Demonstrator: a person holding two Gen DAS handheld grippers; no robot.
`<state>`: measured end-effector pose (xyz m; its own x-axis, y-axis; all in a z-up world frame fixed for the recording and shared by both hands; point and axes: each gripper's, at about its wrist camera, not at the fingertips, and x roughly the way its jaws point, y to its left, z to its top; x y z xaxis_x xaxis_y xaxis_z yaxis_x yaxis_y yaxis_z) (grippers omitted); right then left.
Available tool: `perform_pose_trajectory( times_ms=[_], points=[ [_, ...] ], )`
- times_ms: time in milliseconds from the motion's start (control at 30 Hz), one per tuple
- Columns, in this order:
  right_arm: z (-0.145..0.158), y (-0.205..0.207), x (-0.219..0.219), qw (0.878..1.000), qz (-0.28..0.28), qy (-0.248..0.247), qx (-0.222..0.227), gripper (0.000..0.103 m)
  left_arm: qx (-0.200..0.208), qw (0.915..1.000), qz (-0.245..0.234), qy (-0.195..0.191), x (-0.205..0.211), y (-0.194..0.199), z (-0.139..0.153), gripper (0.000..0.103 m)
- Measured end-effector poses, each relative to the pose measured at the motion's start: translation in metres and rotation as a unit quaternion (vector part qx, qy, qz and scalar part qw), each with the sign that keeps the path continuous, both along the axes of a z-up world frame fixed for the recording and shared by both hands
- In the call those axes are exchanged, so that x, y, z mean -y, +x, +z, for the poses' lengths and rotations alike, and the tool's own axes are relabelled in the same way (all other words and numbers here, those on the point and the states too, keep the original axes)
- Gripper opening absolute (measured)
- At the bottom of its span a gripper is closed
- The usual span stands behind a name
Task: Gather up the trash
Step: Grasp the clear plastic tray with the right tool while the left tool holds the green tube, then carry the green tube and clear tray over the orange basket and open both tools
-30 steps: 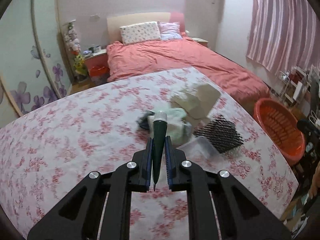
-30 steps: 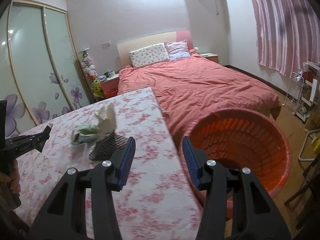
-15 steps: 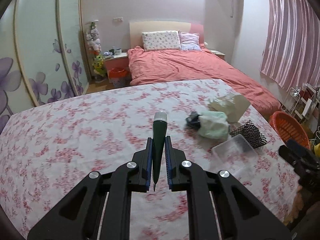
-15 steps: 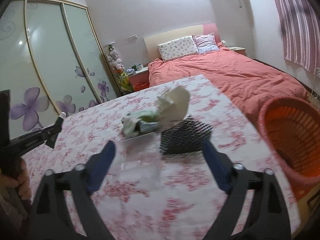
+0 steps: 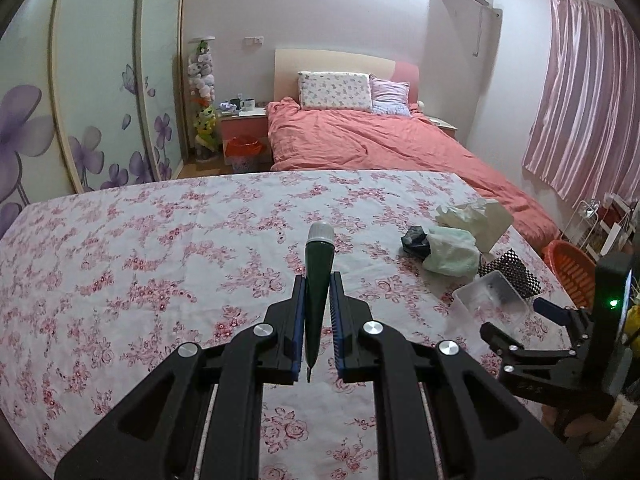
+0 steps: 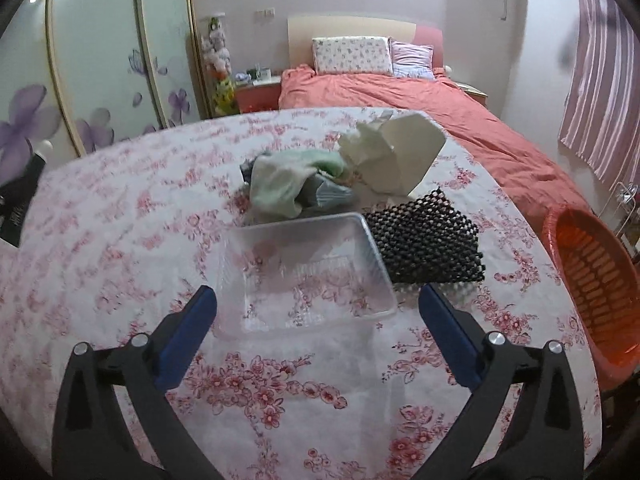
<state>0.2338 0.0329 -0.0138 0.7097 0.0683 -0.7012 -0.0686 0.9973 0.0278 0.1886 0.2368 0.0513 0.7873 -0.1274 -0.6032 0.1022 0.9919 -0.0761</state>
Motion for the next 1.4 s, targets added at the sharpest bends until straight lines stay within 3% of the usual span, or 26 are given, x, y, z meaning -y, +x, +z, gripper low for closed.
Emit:
perform_pose_trajectory(
  times_ms=[200,233,467,667,1000,1400],
  points=[
    [-0.003,0.005,-0.018,0.999,0.016,-0.033,-0.007,0.099,-0.002,1.0000,0.000,-0.007,0.000,0.000,-0.001,0.012],
    [-0.003,0.006,-0.019,0.999,0.018,-0.036,-0.009,0.094,-0.003,1.0000,-0.001,-0.007,0.001,0.001,-0.001,0.012],
    [0.002,-0.003,-0.006,1.000,0.021,-0.004,0.004,0.089,-0.004,0.9999,-0.007,-0.007,0.009,0.002,-0.002,0.012],
    [0.030,-0.028,0.011,0.998,0.027,0.011,0.053,0.089,-0.001,0.9998,-0.020,-0.006,0.024,0.004,0.002,0.012],
    [0.083,-0.061,0.077,0.990,-0.021,0.018,0.141,0.090,0.012,0.9977,-0.067,-0.005,0.083,0.006,0.016,0.012],
    [0.109,-0.090,0.198,0.976,-0.136,0.004,0.172,0.090,0.022,0.9833,-0.178,-0.028,0.205,0.002,0.032,0.012]
  ],
)
